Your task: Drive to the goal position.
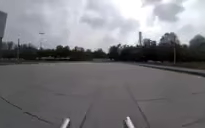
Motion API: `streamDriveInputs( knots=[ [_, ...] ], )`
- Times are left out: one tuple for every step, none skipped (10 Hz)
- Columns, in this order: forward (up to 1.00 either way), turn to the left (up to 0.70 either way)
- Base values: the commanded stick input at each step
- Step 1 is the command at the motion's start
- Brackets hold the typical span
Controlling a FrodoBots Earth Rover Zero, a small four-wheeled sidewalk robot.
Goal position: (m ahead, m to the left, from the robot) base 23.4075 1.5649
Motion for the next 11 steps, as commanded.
streamDriveInputs(
  knots=[
    [1.0,0.0],
    [1.0,0.0],
    [1.0,0.0],
    [1.0,0.0],
    [1.0,0.0],
    [1.0,0.0],
    [1.0,0.0],
    [1.0,0.0],
    [1.0,0.0],
    [1.0,0.0],
    [1.0,0.0]
  ],
)
